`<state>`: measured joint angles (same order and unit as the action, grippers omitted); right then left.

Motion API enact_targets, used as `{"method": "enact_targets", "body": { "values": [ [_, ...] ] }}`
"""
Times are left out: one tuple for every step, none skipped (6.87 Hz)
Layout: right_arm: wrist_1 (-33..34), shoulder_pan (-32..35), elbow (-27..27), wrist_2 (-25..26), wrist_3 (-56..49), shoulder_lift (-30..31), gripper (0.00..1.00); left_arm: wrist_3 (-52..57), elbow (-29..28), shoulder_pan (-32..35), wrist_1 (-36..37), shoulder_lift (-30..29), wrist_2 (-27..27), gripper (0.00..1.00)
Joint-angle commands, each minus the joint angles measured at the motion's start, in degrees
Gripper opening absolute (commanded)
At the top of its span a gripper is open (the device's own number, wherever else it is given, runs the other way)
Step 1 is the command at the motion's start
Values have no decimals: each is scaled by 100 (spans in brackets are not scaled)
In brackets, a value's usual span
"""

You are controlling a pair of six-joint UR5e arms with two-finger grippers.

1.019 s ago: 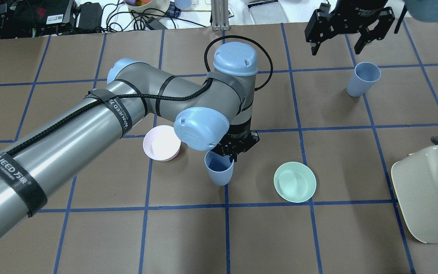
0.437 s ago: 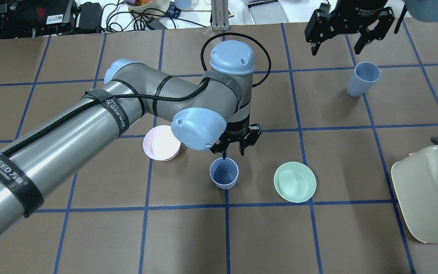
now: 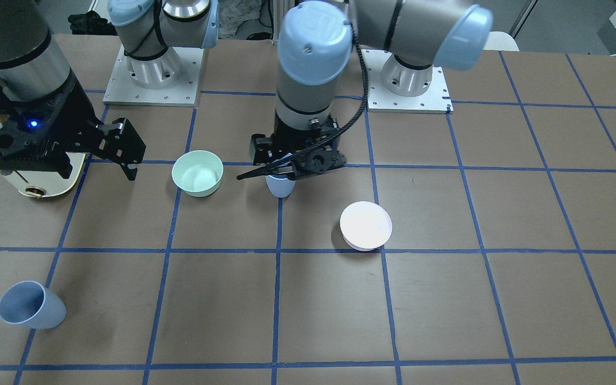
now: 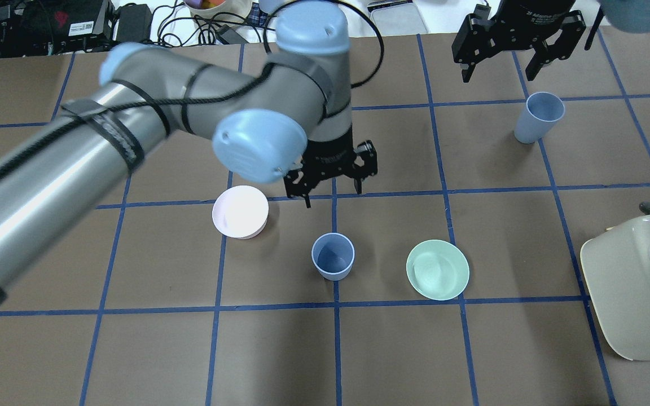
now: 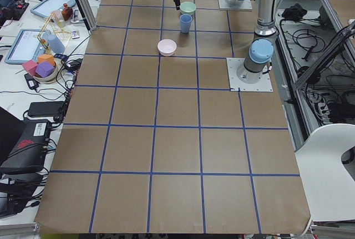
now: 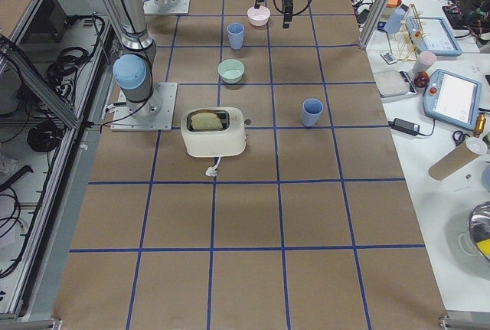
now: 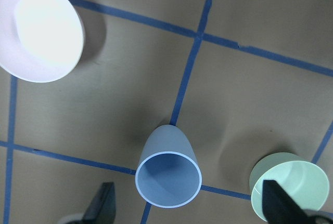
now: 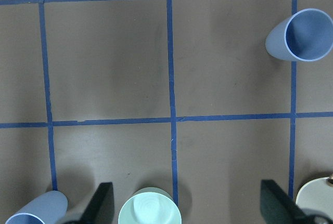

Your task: Stack blue cups with both arms

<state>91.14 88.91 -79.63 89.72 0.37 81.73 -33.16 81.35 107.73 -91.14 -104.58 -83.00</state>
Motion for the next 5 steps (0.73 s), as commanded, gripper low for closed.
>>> {"method": "enact_targets", "body": {
  "values": [
    [183, -171, 0, -16, -176, -217, 100, 1909, -567, -1117, -887, 358, -5, 100],
    [602, -451, 26, 19, -255, -706, 100, 2379, -515, -1453, -853, 455, -23, 100],
    [772, -836, 78, 19, -726, -859, 100, 2723, -480, -1561, -870, 648, -415, 100],
    [860, -1214, 131, 2, -1096, -1078, 100, 2718, -323, -1649, -653, 711, -749, 100],
    [1357, -1497, 288, 19, -1378, -1384, 100, 2753, 35, -1772, -24, 859, -726, 100]
  ]
}}
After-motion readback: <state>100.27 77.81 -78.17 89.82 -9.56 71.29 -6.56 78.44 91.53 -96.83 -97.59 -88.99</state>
